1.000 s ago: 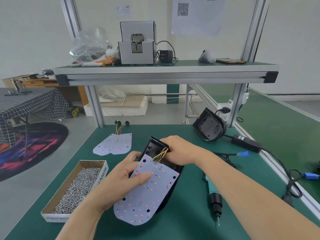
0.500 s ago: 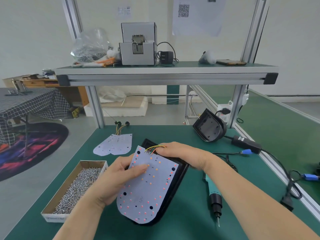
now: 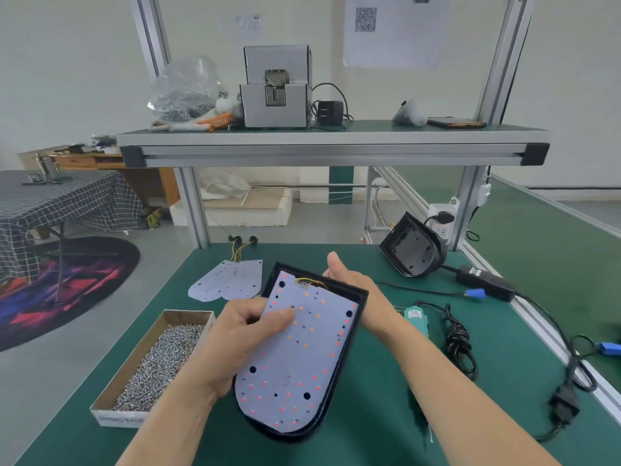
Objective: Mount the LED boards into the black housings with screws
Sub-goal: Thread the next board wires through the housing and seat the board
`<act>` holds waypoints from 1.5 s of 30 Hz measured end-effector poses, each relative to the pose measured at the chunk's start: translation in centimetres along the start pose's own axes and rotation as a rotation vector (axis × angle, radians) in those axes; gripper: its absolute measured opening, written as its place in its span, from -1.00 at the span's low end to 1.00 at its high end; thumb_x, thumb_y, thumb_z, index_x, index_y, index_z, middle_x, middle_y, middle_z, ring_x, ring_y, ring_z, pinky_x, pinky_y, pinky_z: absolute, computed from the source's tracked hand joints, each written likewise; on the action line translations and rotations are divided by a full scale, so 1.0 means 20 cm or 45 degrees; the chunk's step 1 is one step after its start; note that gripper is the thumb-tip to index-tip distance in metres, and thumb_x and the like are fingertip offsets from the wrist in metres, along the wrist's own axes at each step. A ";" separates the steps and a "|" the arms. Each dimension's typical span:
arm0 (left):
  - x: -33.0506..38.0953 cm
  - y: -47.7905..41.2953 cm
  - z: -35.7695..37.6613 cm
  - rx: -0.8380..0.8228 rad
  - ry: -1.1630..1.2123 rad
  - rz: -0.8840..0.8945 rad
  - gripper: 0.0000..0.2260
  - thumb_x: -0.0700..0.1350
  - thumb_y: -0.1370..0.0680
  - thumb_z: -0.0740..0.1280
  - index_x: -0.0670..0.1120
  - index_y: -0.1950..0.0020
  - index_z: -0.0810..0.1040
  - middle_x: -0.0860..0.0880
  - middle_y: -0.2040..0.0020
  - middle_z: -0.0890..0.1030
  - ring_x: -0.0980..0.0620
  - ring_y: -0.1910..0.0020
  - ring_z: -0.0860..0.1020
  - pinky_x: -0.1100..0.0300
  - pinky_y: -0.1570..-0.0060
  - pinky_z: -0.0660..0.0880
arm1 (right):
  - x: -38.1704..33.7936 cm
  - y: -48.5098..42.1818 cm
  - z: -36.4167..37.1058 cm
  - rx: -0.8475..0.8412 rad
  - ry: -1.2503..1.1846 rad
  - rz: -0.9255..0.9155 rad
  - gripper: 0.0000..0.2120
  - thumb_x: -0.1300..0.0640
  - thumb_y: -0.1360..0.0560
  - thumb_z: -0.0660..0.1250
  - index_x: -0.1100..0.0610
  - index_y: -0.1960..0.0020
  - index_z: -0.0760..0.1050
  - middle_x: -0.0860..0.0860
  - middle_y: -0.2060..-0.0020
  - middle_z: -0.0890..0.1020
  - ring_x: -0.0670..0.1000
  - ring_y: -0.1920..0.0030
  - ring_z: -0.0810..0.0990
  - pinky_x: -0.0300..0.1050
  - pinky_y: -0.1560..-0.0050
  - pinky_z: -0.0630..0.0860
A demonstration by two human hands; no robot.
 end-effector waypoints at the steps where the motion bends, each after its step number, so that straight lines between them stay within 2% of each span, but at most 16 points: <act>1: 0.00 0.00 0.01 0.007 -0.045 0.007 -0.78 0.02 -0.43 0.49 -0.12 0.28 0.66 -0.15 0.22 0.70 -0.07 0.29 0.66 0.14 0.33 0.56 | 0.01 -0.01 -0.01 -0.024 0.109 0.026 -0.38 -0.38 -0.62 -0.01 0.15 0.22 0.40 -0.07 0.31 0.54 -0.04 0.32 0.40 -0.08 0.14 0.36; 4: -0.01 -0.01 0.02 0.055 -0.073 0.050 -0.81 0.04 -0.46 0.50 -0.09 0.12 0.71 -0.15 0.10 0.73 -0.10 0.18 0.70 0.12 0.26 0.60 | 0.00 -0.01 -0.07 0.193 0.506 -0.111 -0.56 -0.19 -0.67 0.02 0.00 0.27 0.39 -0.06 0.25 0.51 -0.15 0.23 0.44 -0.09 0.13 0.31; 7: -0.01 -0.01 0.04 0.066 -0.109 0.141 -0.83 0.08 -0.48 0.43 0.06 -0.02 0.65 -0.05 0.04 0.73 -0.04 0.12 0.70 0.14 0.20 0.61 | -0.03 0.06 -0.09 0.018 -0.203 -0.107 -0.54 -0.18 -0.70 0.06 -0.05 0.05 0.68 -0.09 0.02 0.71 -0.08 -0.08 0.63 -0.14 -0.16 0.43; 9: 0.00 -0.02 0.07 0.086 -0.146 0.236 -0.75 0.10 -0.47 0.45 0.15 -0.11 0.54 0.02 0.00 0.69 -0.04 0.07 0.69 0.11 0.16 0.63 | -0.04 0.11 -0.07 -0.149 -0.640 0.012 -0.48 -0.22 -0.68 0.04 0.04 -0.13 0.68 -0.02 -0.12 0.72 -0.01 -0.22 0.63 -0.09 -0.31 0.45; 11: 0.01 -0.03 0.08 0.137 -0.162 0.298 -0.62 0.11 -0.44 0.46 0.21 -0.19 0.41 0.01 -0.05 0.65 -0.07 0.04 0.68 0.04 0.15 0.65 | -0.04 0.14 -0.06 -0.078 -0.754 -0.023 -0.47 -0.27 -0.65 0.06 0.05 -0.22 0.64 0.00 -0.20 0.69 0.03 -0.29 0.60 0.01 -0.33 0.46; 13: 0.01 -0.03 0.08 0.169 -0.162 0.336 -0.49 0.04 -0.45 0.46 0.31 -0.30 0.30 -0.01 -0.09 0.66 -0.07 0.02 0.69 0.01 0.10 0.66 | -0.04 0.17 -0.08 0.007 -0.681 -0.090 -0.58 -0.22 -0.55 0.22 -0.01 -0.24 0.62 -0.01 -0.21 0.66 0.00 -0.27 0.59 0.03 -0.28 0.48; 16: -0.01 -0.02 0.10 0.191 -0.180 0.283 -0.32 -0.01 -0.48 0.46 0.35 -0.44 0.16 0.04 -0.11 0.68 -0.02 -0.03 0.69 0.06 0.02 0.63 | -0.03 0.20 -0.09 0.028 -0.360 -0.174 -0.63 0.12 -0.46 0.51 -0.05 -0.25 0.57 -0.10 -0.15 0.67 -0.08 -0.16 0.64 -0.04 -0.24 0.56; 19: -0.03 -0.01 0.12 0.214 -0.344 0.231 -0.59 0.01 -0.57 0.41 0.30 -0.34 0.37 0.20 -0.10 0.66 0.12 -0.09 0.65 0.25 0.05 0.57 | -0.04 0.20 -0.07 0.109 -0.263 -0.163 -0.65 0.26 -0.44 0.54 -0.01 -0.16 0.59 -0.15 0.00 0.70 -0.14 0.01 0.66 -0.19 -0.07 0.59; 21: -0.04 0.00 0.10 -0.037 -0.236 0.128 -0.71 0.02 -0.62 0.32 0.28 -0.32 0.44 0.17 -0.24 0.62 0.09 -0.26 0.58 0.26 -0.07 0.56 | -0.03 0.20 -0.07 0.188 -0.449 -0.118 -0.77 0.30 -0.46 0.52 0.09 -0.06 0.62 -0.01 0.09 0.73 -0.07 0.11 0.66 -0.14 0.01 0.60; 23: -0.06 0.05 0.07 -0.426 0.059 -0.034 -0.56 -0.10 -0.66 0.26 0.22 -0.51 0.30 0.03 -0.43 0.49 -0.04 -0.41 0.47 0.09 -0.23 0.53 | -0.01 0.19 -0.09 0.278 -0.641 -0.040 -0.84 0.32 -0.47 0.48 0.18 -0.02 0.61 0.12 0.09 0.73 0.01 0.12 0.64 0.00 -0.02 0.60; 25: -0.09 0.09 0.06 -0.591 0.220 -0.079 -0.39 -0.25 -0.63 0.28 0.22 -0.57 0.19 -0.10 -0.47 0.44 -0.12 -0.41 0.45 0.00 -0.22 0.51 | 0.01 0.19 -0.11 0.350 -0.781 0.015 -0.90 0.31 -0.49 0.46 0.21 0.02 0.59 0.09 0.17 0.70 0.05 0.14 0.62 0.01 0.03 0.58; 30: -0.16 0.09 0.18 -0.202 -0.186 0.218 -0.29 -0.32 -0.52 0.28 0.21 -0.56 0.19 0.20 -0.46 0.43 0.18 -0.45 0.38 0.27 -0.37 0.38 | -0.01 0.21 -0.08 0.334 -0.831 -0.010 -0.89 0.23 -0.56 0.41 0.16 -0.08 0.56 0.04 0.05 0.73 0.03 0.06 0.68 0.03 -0.04 0.62; 33: -0.19 0.09 0.16 -0.110 -0.189 0.213 -0.38 -0.27 -0.52 0.31 0.18 -0.50 0.30 0.19 -0.38 0.52 0.20 -0.36 0.47 0.41 -0.20 0.43 | -0.04 0.22 -0.10 0.253 -0.633 -0.077 -0.85 0.26 -0.54 0.44 0.11 -0.07 0.54 -0.05 0.15 0.70 -0.04 0.13 0.66 -0.08 0.05 0.62; 38: -0.19 0.05 0.18 0.118 0.064 0.052 -0.79 -0.09 -0.55 0.39 0.10 -0.17 0.60 0.01 -0.16 0.68 0.01 -0.14 0.65 0.23 0.01 0.59 | -0.05 0.24 -0.04 0.222 -0.553 -0.126 -0.83 0.35 -0.49 0.46 0.16 0.03 0.52 -0.02 0.28 0.59 -0.02 0.26 0.53 -0.08 0.17 0.51; 42: -0.15 -0.01 0.17 0.260 0.226 -0.013 -0.78 -0.10 -0.54 0.44 -0.06 -0.18 0.59 -0.11 -0.09 0.71 -0.15 -0.06 0.69 0.00 0.02 0.64 | -0.06 0.25 0.02 0.211 -0.467 -0.161 -0.79 0.26 -0.51 0.44 -0.03 0.09 0.52 -0.08 0.29 0.60 -0.05 0.25 0.55 -0.07 0.15 0.53; 45: -0.13 -0.02 0.15 0.332 0.165 0.065 -0.80 -0.02 -0.45 0.45 0.02 -0.05 0.64 -0.10 -0.04 0.72 -0.18 -0.03 0.69 -0.11 -0.04 0.62 | -0.06 0.26 0.05 0.139 -0.724 -0.097 -0.83 0.27 -0.58 0.38 0.00 0.03 0.53 -0.05 0.20 0.65 -0.02 0.18 0.59 -0.02 0.03 0.54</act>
Point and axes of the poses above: each hand's wrist, its own y-axis away from the middle knuckle, its own z-axis out of the palm, x = y × z, the point moved 1 cm from there along -y, towards the middle knuckle
